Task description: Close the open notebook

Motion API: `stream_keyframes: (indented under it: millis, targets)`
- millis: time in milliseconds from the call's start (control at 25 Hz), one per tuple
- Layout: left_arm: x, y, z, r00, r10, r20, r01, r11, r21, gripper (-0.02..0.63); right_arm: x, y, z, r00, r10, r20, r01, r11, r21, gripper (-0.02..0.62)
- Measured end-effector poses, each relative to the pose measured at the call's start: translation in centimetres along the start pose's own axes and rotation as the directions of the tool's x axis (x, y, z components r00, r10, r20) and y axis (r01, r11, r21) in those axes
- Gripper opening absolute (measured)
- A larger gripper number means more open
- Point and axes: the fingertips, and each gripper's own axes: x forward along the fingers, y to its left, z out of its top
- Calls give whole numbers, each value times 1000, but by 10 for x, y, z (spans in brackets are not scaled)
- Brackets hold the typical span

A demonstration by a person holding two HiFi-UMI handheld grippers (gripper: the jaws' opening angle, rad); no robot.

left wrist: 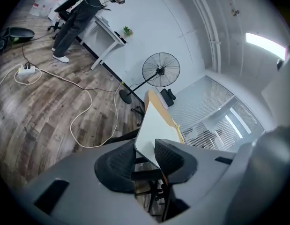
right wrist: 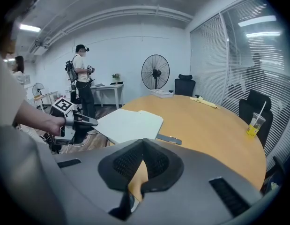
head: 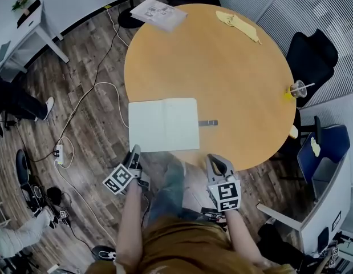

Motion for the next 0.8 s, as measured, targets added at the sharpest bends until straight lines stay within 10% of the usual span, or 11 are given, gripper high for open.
stream_keyframes:
  millis: [800]
  targets:
    - [-18, -29, 14, 999, -35, -31, 39, 986, 160, 89, -18, 11, 30, 995, -30, 90, 28, 999, 28, 12]
